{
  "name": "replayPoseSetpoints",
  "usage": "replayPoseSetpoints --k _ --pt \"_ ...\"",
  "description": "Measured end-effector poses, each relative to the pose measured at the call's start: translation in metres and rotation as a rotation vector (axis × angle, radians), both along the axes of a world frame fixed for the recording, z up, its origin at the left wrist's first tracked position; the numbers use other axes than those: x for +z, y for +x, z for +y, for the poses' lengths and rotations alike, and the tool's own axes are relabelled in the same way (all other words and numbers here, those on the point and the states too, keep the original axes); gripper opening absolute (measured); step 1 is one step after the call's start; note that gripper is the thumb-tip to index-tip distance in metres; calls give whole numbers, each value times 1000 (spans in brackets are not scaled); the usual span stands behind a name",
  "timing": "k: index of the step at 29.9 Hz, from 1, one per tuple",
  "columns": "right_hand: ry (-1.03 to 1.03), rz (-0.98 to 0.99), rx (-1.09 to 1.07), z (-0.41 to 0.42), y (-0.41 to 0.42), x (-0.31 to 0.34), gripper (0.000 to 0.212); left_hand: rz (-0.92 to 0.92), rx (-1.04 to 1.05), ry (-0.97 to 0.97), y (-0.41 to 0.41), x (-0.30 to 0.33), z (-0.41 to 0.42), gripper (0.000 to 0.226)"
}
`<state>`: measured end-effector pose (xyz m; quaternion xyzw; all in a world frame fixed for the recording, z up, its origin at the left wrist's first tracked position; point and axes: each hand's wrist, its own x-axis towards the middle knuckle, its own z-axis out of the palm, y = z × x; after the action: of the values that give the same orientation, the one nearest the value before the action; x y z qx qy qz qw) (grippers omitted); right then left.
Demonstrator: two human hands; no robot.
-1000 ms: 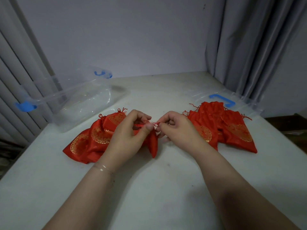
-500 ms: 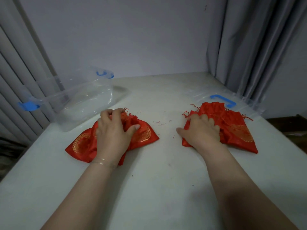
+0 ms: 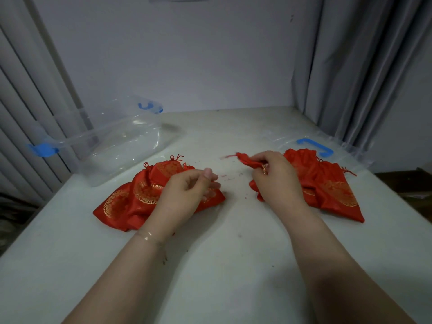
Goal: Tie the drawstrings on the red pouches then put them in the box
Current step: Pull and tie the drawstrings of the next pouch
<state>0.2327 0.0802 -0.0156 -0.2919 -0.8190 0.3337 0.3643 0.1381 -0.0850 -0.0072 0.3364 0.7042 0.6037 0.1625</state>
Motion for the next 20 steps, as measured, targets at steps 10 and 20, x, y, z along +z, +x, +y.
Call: replayPoseSetpoints --k 10,20 --pt "3 125 621 -55 -7 -1 19 -392 -40 162 -4 7 -2 48" --pt "-132 -117 194 -38 -5 6 56 -483 13 183 -5 7 0 39"
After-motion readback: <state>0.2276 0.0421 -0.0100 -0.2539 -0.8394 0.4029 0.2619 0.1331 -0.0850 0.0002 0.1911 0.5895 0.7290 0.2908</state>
